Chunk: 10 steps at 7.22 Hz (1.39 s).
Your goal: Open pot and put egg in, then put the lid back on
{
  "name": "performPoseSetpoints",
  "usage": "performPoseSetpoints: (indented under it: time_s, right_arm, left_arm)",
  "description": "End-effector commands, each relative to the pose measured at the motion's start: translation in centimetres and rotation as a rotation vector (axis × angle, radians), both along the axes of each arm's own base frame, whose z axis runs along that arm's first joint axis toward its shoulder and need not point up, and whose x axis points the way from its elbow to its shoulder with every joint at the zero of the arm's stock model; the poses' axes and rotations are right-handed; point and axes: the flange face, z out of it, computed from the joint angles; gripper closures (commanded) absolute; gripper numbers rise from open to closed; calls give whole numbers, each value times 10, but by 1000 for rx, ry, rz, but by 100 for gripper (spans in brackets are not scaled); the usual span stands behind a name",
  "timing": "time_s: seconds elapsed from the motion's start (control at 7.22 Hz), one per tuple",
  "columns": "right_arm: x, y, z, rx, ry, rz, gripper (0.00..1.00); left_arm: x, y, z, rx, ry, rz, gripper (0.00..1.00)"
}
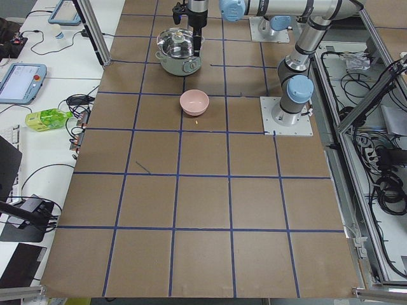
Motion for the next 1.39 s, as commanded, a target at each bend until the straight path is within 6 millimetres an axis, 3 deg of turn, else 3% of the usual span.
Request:
performPoseSetpoints:
  time_s: [0.0, 0.55, 1.25]
  right_arm:
    - [-1, 1, 1, 0, -1, 0, 0]
    - [6, 3, 2, -2, -1, 10, 0]
    - [6, 3, 2, -6, -3, 8, 0]
  left_arm:
    - [2, -1, 0, 0, 4, 1, 2]
    - [12, -3, 6, -2, 58, 37, 2]
    - [10, 4, 2, 54, 67, 42, 1]
